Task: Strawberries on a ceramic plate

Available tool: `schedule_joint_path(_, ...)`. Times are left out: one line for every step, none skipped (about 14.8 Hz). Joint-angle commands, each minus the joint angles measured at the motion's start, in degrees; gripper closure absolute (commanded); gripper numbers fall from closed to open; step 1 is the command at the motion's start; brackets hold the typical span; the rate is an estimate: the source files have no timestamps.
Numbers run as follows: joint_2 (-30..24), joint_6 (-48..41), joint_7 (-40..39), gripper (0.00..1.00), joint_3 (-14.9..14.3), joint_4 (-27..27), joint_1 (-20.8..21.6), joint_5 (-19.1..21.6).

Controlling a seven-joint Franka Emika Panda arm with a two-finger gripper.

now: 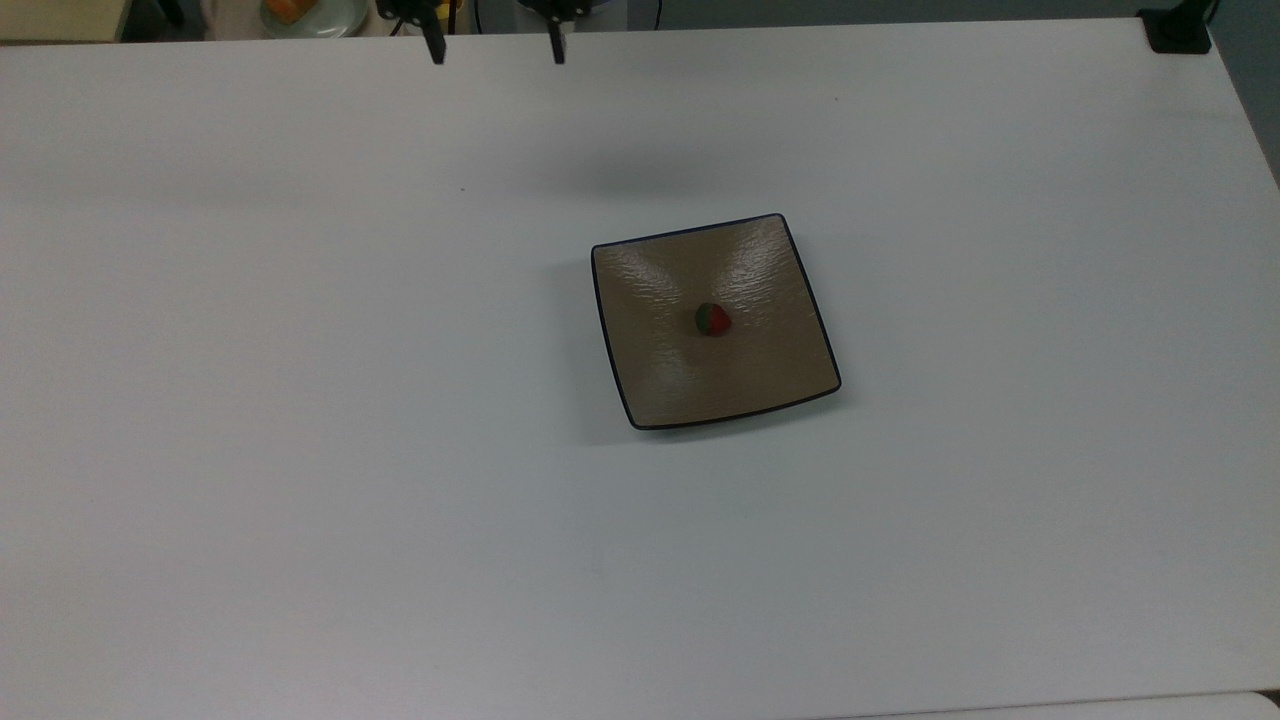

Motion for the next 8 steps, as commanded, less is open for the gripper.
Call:
schedule_joint_path(-0.67,1.75,-1.33,0.0,1.59,-1.45,0.09,0.84)
schedule_joint_path(-0.67,1.75,-1.33,0.0,1.59,-1.45,0.09,0.84)
schedule_joint_path(-0.76,1.75,-1.33,0.0,1.59,-1.36,0.18,0.84)
schedule_joint_path(-0.59,1.75,-1.33,0.0,1.59,-1.18,0.18,0.84)
schedule_joint_path(-0.41,1.75,-1.33,0.0,1.59,-1.09,0.35,0.84)
schedule_joint_path(0.03,1.84,-1.33,0.0,1.59,-0.92,0.36,0.84)
schedule_joint_path(0.55,1.84,-1.33,0.0,1.59,-0.83,0.36,0.84)
schedule_joint_path(0.73,1.84,-1.33,0.0,1.68,-0.83,0.44,0.84)
